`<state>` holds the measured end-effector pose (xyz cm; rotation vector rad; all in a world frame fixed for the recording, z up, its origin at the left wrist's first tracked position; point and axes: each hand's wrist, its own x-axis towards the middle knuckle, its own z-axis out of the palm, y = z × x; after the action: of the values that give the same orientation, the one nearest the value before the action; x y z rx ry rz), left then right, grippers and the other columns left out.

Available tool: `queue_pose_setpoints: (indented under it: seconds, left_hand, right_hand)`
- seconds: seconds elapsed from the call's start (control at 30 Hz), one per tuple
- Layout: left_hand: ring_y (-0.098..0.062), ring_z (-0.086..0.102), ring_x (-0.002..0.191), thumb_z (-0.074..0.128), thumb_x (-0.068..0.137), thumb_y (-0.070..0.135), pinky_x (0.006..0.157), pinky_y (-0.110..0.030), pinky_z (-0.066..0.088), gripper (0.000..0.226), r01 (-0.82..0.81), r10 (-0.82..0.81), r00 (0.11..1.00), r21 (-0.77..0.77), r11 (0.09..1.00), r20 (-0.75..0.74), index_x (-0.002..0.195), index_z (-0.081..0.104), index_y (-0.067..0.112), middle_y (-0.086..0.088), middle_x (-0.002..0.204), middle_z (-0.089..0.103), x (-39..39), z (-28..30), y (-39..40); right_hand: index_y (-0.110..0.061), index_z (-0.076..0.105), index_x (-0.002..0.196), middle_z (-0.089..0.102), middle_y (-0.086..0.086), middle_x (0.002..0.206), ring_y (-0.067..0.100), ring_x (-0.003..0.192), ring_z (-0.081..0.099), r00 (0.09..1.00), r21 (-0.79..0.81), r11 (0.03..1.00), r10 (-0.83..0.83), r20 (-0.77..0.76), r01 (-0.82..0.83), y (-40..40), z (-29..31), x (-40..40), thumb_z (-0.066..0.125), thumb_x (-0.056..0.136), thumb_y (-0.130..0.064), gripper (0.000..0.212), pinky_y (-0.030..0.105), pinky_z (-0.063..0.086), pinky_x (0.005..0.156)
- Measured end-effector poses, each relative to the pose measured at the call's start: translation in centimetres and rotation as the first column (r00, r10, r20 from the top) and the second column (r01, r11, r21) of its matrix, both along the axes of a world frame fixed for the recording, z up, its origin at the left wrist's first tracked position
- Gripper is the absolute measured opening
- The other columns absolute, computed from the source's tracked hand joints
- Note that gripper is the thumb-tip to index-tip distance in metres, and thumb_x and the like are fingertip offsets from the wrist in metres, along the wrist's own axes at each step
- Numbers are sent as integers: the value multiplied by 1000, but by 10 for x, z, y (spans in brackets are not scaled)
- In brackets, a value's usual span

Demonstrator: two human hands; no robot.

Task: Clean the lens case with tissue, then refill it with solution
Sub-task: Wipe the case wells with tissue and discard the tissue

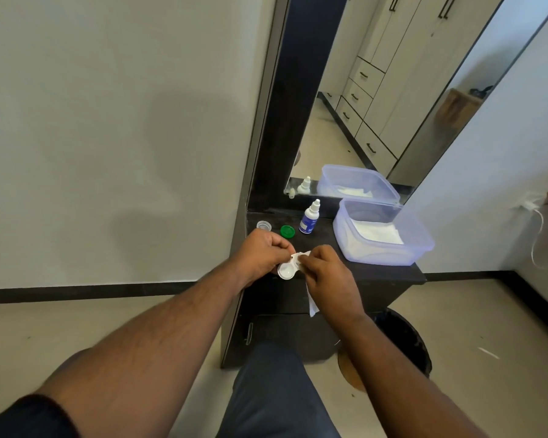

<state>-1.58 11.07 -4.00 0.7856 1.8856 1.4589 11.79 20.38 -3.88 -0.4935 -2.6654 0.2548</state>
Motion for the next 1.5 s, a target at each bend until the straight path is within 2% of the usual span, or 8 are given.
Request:
queue_pose_setpoints:
  seconds: [0.23,0.37,0.57,0.8,1.0,1.17,1.33,1.5]
  left_hand:
    - [-15,69,75,65,82,-3,63,-24,59,13,10,-10,999,-5,1000,32,84,74,7,-6,84,71,-2,2,1]
    - [-16,69,79,66,81,-1,68,-25,59,14,27,-27,1000,-4,1000,13,83,75,10,-6,85,72,-1,1,0]
    - [-15,68,76,66,81,0,67,-26,58,13,49,-49,999,-4,999,3,85,75,9,-6,85,72,0,0,-1]
    - [-12,66,75,65,83,-1,60,-19,56,13,50,-50,999,-18,999,17,91,74,6,-2,84,70,-2,3,1]
    - [-16,69,76,65,83,0,64,-24,58,12,25,-25,1000,-20,999,13,88,75,5,-10,86,72,-2,0,2]
    - [-12,68,73,66,81,1,62,-21,57,12,28,-28,1000,-20,999,15,85,75,7,-6,82,72,-2,1,1]
    - [-15,69,81,66,81,1,67,-24,56,15,26,-26,1000,-21,999,4,83,76,11,-5,87,73,-1,0,-1]
    - [-17,69,84,66,82,2,72,-27,58,13,-16,16,1000,-4,1000,3,87,73,12,-4,88,72,2,-2,0]
  right_hand:
    - [-14,64,112,51,3,107,20,81,58,994,34,999,9,112,-13,7,-4,1,63,89,-21,24,30,53,67]
    - [-14,64,115,51,4,108,24,81,60,946,113,973,164,279,-202,20,11,-2,62,90,-21,27,31,50,68]
    - [-17,61,119,55,5,109,21,85,59,749,368,739,272,604,-564,38,55,-11,68,85,-21,35,33,50,60]
    - [-10,70,101,61,7,93,19,63,54,701,482,534,354,619,-695,45,57,-9,83,67,-18,37,27,41,42]
    - [-9,68,89,59,7,80,18,52,51,867,514,734,208,452,-444,23,22,1,84,65,-20,31,24,31,39]
    - [-12,62,106,55,6,101,12,67,47,976,218,976,-34,214,-14,-9,-4,2,69,85,-18,23,23,37,54]
    - [-13,63,119,49,-1,102,6,78,48,991,-201,971,-124,48,131,-6,-11,-8,53,96,-20,26,17,39,73]
    - [-13,61,118,49,2,108,8,77,50,998,-125,992,-17,53,24,1,-10,-5,54,95,-20,25,21,45,69]
